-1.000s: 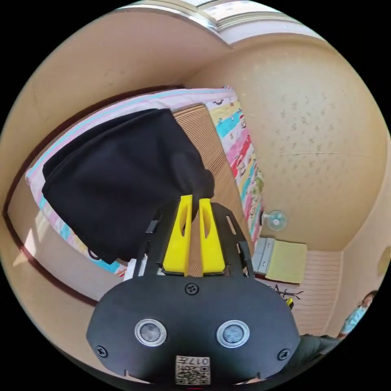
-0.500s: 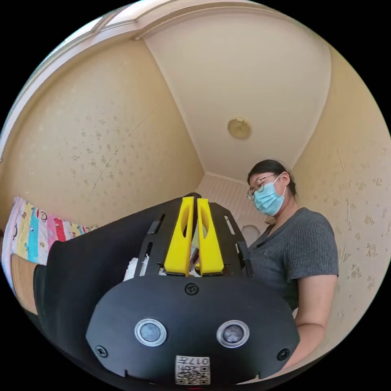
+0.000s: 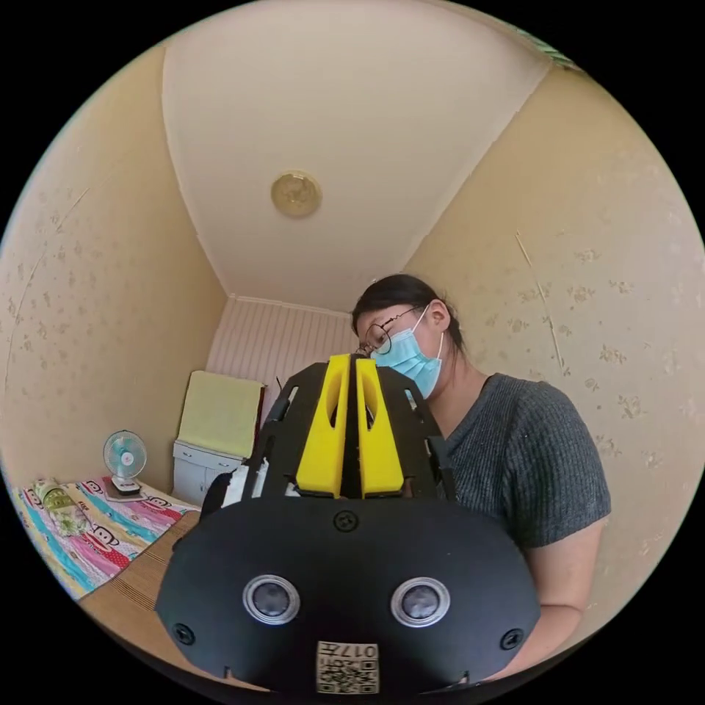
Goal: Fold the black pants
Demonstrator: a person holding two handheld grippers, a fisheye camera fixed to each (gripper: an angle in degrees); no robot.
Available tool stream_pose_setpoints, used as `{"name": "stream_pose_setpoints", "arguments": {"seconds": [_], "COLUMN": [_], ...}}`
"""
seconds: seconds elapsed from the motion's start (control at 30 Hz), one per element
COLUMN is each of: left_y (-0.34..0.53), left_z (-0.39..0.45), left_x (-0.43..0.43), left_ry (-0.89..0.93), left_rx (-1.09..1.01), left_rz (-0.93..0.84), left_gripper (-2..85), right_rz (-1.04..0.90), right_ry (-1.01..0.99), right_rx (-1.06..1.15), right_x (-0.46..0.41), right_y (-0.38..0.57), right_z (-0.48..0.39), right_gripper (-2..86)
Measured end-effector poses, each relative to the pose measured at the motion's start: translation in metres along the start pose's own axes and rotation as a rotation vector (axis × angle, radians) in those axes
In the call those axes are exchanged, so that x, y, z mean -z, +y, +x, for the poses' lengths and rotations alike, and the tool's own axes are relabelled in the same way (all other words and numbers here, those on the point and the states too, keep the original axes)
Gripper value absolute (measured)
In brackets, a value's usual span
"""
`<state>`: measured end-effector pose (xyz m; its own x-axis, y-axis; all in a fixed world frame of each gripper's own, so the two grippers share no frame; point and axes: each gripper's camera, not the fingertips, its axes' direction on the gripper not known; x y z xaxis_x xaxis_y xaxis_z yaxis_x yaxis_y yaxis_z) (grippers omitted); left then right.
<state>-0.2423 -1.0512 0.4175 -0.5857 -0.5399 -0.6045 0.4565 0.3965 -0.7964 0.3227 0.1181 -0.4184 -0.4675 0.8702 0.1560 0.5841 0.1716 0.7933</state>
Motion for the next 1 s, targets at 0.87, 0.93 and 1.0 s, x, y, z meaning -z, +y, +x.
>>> {"name": "stream_pose_setpoints", "arguments": {"seconds": [0.87,0.93,1.0], "left_y": [0.277,0.277,0.273], "left_z": [-0.161,-0.172,-0.181], "left_x": [-0.247,-0.238,-0.223], "left_ry": [-0.156,-0.202,-0.236], "left_rx": [0.408,0.410,0.409], "left_rz": [-0.889,-0.898,-0.898], "left_gripper": [3.5,4.6,6.4], "right_rz": [0.210,0.179,0.118], "right_ry": [-1.146,-1.299,-1.352], "right_rx": [1.215,1.273,1.284], "right_x": [0.105,0.095,0.083], "right_y": [-0.060,-0.045,-0.034], "right_z": [-0.228,-0.240,-0.252], "right_gripper": [1.4,1.3,1.2]}}
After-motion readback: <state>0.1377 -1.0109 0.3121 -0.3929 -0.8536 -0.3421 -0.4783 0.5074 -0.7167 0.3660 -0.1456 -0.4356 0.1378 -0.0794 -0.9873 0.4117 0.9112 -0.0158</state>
